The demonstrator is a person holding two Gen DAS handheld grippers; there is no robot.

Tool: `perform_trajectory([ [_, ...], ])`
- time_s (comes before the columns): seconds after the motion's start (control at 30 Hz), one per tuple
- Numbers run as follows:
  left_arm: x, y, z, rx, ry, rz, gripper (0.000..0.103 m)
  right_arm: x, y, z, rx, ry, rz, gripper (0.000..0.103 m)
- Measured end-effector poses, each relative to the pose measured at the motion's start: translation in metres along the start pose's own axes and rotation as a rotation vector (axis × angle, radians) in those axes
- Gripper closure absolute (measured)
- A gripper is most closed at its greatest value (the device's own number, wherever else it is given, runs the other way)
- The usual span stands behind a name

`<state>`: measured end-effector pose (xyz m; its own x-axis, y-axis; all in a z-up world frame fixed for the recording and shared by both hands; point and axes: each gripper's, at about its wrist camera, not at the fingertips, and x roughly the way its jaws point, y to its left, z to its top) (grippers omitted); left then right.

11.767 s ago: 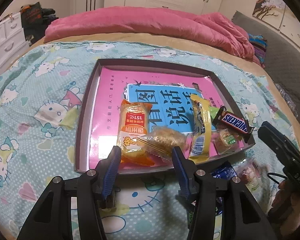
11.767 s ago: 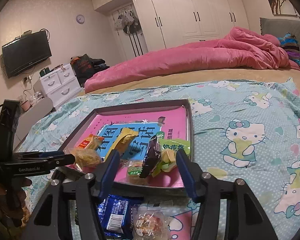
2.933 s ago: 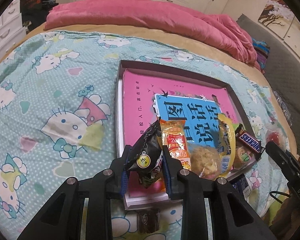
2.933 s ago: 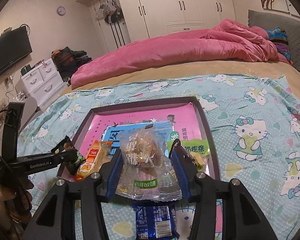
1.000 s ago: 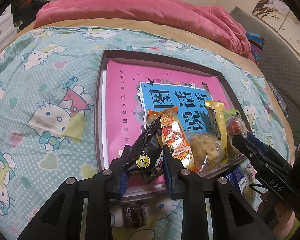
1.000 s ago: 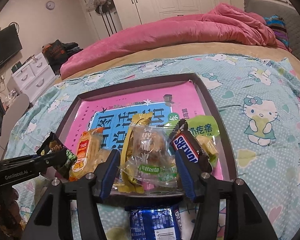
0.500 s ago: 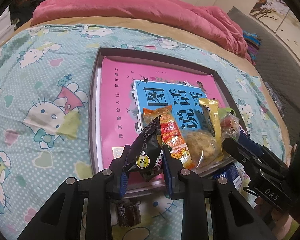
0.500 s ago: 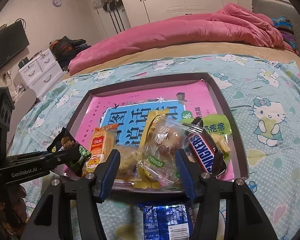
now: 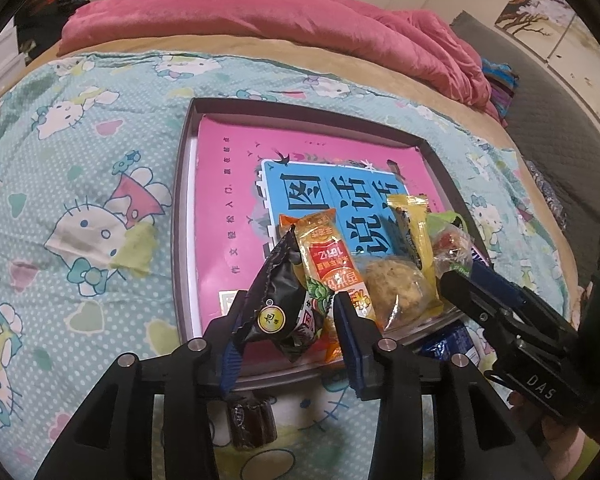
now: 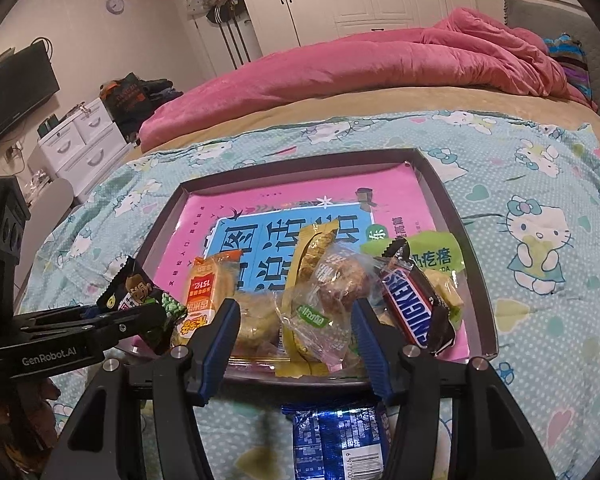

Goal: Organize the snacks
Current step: 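Release the green-pea bag in the tray with the left tool while the right tool releases the pastry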

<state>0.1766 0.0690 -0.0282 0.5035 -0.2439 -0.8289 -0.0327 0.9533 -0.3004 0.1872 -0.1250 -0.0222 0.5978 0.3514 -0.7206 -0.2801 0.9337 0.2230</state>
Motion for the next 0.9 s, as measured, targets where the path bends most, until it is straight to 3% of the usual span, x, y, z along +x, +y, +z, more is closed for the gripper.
perform_trajectory([
  [0.13,-0.004,0.002,0.000,-0.014,-0.012,-0.002,0.049,-0.001,0.001,0.001,-0.001,-0.002,-0.002,0.046],
  [0.4,-0.008,0.006,0.001,-0.035,-0.023,-0.014,0.044,-0.002,0.002,0.000,-0.004,-0.002,-0.007,0.045],
  [0.53,-0.010,0.005,0.002,-0.027,-0.036,0.000,0.036,-0.003,0.002,0.000,-0.005,-0.001,-0.008,0.045],
  [0.8,-0.014,0.002,0.003,-0.016,-0.049,-0.006,0.032,-0.005,0.001,0.001,-0.005,-0.006,-0.015,0.045],
  [0.9,-0.020,0.002,0.004,-0.019,-0.075,-0.008,0.029,-0.007,0.001,0.001,-0.007,-0.012,-0.019,0.039],
])
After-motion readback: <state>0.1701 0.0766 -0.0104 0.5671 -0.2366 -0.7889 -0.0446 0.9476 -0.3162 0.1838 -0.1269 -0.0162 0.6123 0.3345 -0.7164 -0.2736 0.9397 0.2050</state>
